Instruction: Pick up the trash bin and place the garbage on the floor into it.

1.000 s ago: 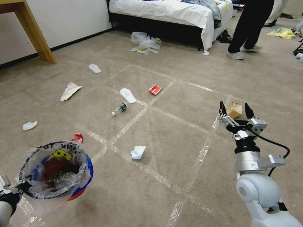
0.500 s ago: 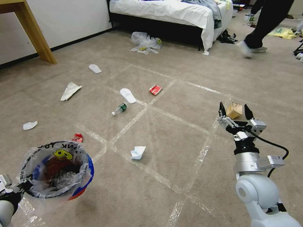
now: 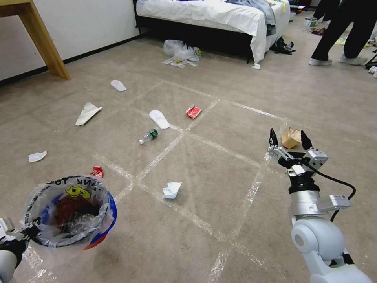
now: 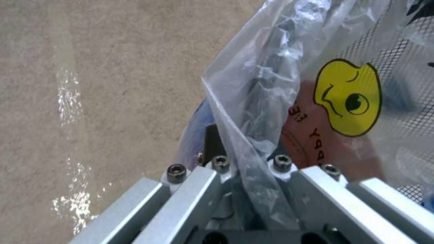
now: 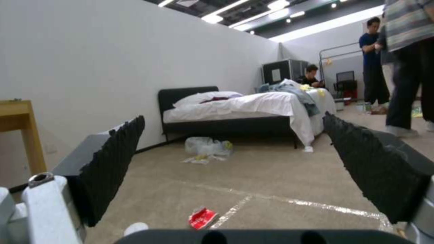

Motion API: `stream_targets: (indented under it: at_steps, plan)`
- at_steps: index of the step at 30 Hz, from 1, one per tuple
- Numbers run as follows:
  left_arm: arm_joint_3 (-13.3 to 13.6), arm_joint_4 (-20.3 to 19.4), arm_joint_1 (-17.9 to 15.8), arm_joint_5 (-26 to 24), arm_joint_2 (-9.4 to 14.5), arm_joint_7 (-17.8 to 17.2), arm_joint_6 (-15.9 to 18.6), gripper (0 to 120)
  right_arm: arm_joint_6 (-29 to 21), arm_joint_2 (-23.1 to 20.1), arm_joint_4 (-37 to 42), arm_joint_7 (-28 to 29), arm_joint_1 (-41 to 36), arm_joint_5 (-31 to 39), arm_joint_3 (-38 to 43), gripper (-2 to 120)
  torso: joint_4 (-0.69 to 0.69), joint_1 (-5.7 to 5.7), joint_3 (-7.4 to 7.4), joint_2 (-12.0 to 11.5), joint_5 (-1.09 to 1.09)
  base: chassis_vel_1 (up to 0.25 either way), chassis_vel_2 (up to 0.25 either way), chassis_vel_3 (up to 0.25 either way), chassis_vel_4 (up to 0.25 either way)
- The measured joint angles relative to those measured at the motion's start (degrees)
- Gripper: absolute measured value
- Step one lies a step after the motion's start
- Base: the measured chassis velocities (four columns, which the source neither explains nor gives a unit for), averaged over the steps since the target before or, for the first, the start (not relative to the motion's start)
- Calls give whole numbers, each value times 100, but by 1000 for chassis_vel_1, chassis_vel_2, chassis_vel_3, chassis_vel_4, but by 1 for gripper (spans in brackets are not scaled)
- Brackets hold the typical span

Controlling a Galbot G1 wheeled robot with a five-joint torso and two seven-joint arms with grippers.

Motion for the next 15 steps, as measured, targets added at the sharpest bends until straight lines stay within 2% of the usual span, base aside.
stream_targets:
  at_steps: [5, 15]
  plan:
    - [20, 1, 10, 11, 7, 2, -1, 1, 8, -27, -1, -10, -7, -21, -30, 100, 0, 0, -1, 0, 0, -90, 89, 79, -86]
    - [25, 5, 3, 12, 26, 10, -13, 1, 1, -30, -18, -2, 36, -66, -112, 100, 0, 0, 2, -1, 0, -124, 132, 129, -111]
